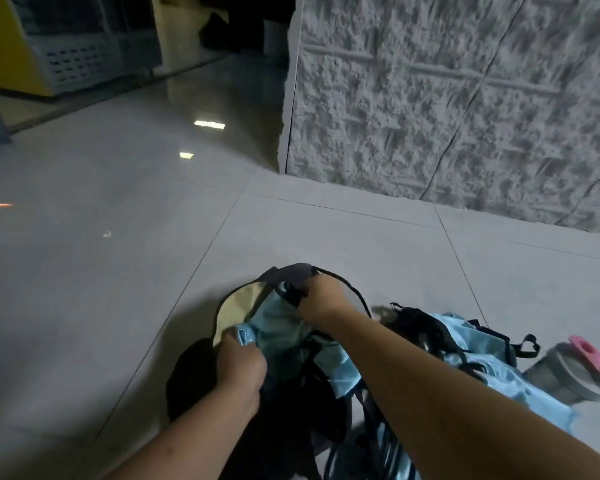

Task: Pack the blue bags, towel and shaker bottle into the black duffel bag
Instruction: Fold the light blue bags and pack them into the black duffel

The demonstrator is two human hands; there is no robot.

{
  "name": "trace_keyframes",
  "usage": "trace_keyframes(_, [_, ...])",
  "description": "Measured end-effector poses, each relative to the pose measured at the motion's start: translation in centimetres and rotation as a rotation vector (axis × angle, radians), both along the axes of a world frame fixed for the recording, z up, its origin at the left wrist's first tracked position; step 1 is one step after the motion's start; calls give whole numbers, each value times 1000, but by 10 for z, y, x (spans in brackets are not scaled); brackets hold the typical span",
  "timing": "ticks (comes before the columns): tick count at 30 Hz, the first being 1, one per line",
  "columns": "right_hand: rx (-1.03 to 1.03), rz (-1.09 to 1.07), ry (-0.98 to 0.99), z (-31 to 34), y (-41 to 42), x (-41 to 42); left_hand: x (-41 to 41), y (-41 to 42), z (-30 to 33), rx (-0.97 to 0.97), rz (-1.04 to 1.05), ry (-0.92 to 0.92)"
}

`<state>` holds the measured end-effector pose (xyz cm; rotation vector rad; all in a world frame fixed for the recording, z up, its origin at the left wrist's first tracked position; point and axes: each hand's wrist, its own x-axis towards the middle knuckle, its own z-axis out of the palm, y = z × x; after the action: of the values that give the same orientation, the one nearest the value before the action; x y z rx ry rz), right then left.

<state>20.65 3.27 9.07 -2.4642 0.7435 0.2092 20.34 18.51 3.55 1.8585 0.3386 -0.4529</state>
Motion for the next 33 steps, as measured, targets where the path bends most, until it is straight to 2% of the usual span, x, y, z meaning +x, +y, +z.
trace_keyframes(2, [-30,78,7,-16,9,6,-2,3,-2,40,-23,20])
trace_keyframes(7, [-117,207,234,-55,25,17,3,13,-22,256,-202,159])
trace_keyframes(12, [-198,246,412,-92,-1,26,5,20,-36,396,-280,162])
trace_keyframes(14, [-186,251,428,-105,-5,28,7,23,-41,448,-308,101])
trace_keyframes(19, [-180,141,366,-118,-8,20,12,32,-40,667,-603,-49])
trace_keyframes(22, [-165,101,310,-98,-6,16,13,29,-33,716,-637,-124])
trace_keyframes(26, [-130,178,275,-58,13,-4,7,15,-14,666,-723,-134])
trace_keyframes(29, [-140,162,242,-30,17,-37,-10,1,9,624,-760,-240])
trace_keyframes(31, [-87,124,101,-10,10,-63,-24,-10,24,541,-789,-366])
trace_keyframes(33, [-4,-5,-74,7,-8,-91,-40,-27,37,419,-797,-513])
